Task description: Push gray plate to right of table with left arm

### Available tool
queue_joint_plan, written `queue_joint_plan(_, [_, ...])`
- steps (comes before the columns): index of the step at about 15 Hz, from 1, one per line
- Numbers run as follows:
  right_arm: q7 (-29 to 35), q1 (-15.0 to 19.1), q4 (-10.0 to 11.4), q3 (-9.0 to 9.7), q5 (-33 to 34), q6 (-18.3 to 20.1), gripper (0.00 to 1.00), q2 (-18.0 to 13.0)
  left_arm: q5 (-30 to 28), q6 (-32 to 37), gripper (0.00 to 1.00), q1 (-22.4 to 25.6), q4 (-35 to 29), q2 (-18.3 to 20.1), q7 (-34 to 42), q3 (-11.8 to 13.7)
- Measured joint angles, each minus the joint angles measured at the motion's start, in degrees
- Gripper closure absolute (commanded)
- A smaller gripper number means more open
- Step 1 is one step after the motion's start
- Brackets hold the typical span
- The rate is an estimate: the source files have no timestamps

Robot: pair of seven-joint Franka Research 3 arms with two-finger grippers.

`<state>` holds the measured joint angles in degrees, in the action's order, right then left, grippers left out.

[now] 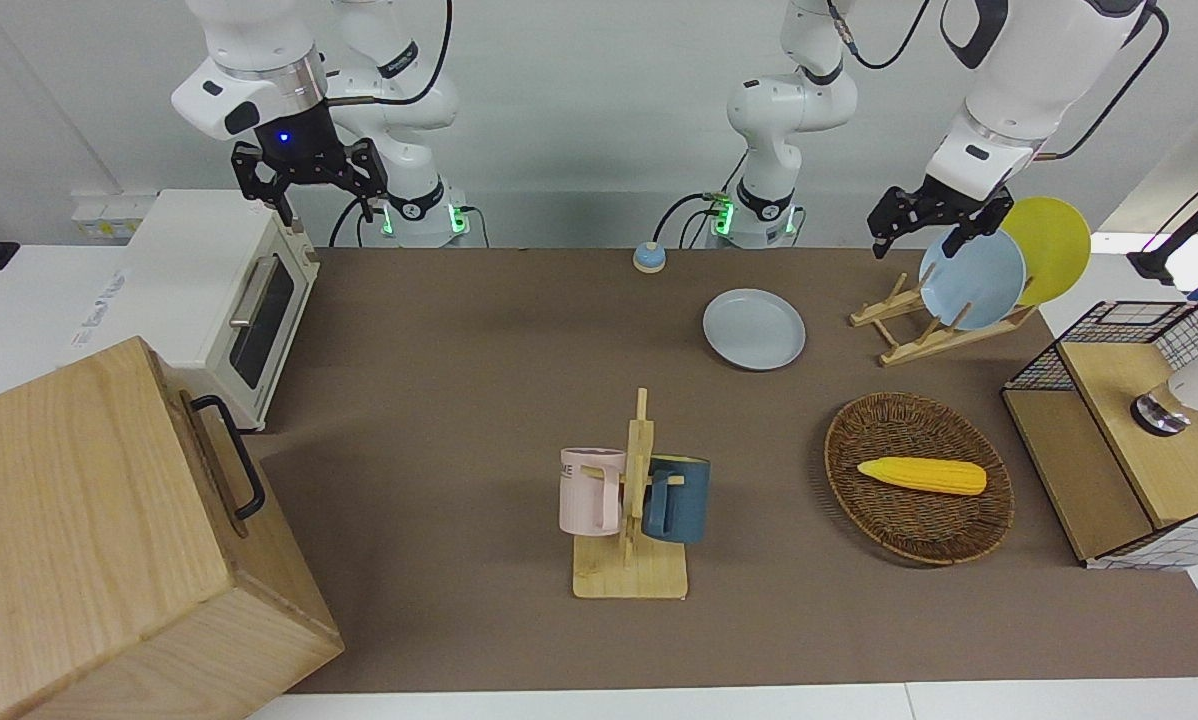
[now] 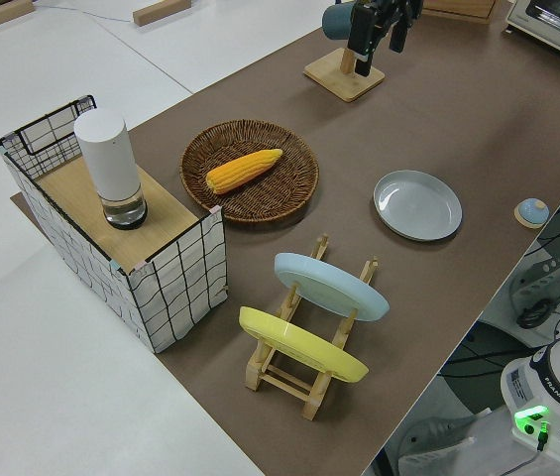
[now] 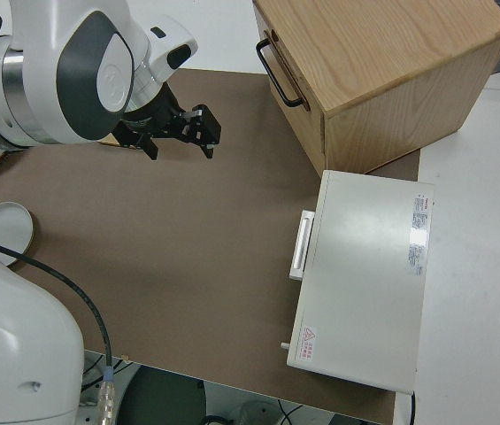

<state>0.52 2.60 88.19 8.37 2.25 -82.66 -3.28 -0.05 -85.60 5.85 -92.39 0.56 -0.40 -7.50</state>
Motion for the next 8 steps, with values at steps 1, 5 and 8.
queue_joint_plan(1, [0.0, 0.0, 0.0, 0.0, 0.0, 0.0, 0.005, 0.0, 0.0, -0.23, 0.01, 0.21, -1.13, -0.09, 0.0, 0.05])
queue_joint_plan(5, [0.0, 0.0, 0.0, 0.0, 0.0, 0.0, 0.005, 0.0, 0.0, -3.68, 0.02, 0.82, -7.38, -0.61, 0.04, 0.02])
queue_joint_plan(8, [0.0, 0.0, 0.0, 0.0, 0.0, 0.0, 0.005, 0.0, 0.0, -6.53, 0.04, 0.97, -12.8, -0.36, 0.04, -0.01])
